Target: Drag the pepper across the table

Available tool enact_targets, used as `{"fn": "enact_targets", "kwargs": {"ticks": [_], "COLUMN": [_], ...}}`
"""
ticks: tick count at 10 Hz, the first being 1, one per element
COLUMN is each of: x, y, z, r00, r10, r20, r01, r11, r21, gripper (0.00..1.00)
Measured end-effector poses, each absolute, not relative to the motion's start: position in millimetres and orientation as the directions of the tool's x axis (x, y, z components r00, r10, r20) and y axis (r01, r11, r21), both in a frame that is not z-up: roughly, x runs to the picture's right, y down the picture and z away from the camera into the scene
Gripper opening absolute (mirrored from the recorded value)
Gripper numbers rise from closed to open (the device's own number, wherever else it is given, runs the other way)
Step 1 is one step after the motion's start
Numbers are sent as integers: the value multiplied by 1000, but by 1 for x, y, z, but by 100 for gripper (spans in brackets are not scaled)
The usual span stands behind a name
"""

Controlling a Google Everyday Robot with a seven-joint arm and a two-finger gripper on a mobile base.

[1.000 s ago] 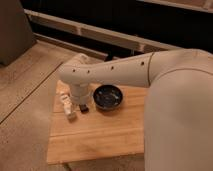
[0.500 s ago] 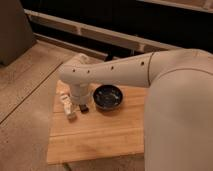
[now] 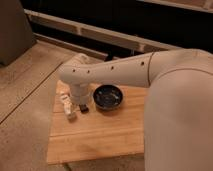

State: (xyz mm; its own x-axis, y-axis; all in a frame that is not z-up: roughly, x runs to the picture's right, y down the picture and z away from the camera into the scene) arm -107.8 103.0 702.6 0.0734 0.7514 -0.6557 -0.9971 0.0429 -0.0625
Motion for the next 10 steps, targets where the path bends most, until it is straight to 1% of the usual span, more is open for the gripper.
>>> {"fn": "enact_targets", "kwargs": {"ticks": [4, 6, 8, 10], "x": [-107, -113, -124, -136], "y": [101, 67, 13, -7], "z": [703, 702, 696, 688], "r00": [75, 87, 159, 222], "r10": [755, 812, 895, 925], "r20": [-651, -578, -416, -308], "r01": [-997, -995, -981, -959], "r11": [47, 39, 95, 151], "r21": [-61, -94, -171, -239], "gripper": [65, 65, 65, 65]}}
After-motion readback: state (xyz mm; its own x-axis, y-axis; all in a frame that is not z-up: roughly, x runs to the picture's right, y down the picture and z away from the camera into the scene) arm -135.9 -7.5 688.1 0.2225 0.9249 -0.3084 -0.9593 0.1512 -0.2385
